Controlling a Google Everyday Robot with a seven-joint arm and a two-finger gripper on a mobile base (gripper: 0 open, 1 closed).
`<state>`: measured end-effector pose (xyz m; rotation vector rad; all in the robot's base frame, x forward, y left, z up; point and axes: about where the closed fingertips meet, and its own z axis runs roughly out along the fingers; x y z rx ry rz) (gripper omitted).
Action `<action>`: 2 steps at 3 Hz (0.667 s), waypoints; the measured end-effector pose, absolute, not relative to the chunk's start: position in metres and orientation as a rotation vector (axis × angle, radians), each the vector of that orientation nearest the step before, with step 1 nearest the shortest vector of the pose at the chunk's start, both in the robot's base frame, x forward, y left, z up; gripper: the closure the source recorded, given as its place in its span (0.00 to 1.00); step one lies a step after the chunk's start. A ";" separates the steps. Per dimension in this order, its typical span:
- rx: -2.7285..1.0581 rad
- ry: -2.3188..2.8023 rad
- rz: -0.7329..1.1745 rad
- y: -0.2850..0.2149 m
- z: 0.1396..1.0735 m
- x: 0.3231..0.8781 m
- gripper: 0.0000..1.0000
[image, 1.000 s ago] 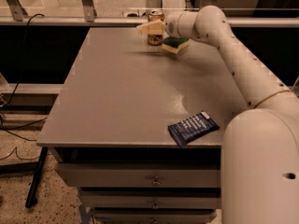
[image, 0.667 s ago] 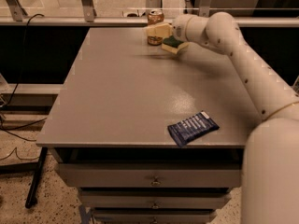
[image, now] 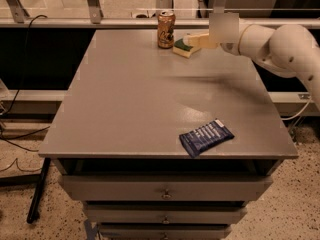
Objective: Move orange can near sponge
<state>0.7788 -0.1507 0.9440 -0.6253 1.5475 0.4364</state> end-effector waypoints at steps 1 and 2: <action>-0.620 1.559 0.317 -0.203 0.968 0.724 0.00; -0.569 1.552 0.170 -0.246 0.998 0.664 0.00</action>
Offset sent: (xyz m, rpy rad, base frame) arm -0.1666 -0.1399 0.0796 -0.1587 -0.1223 -0.3234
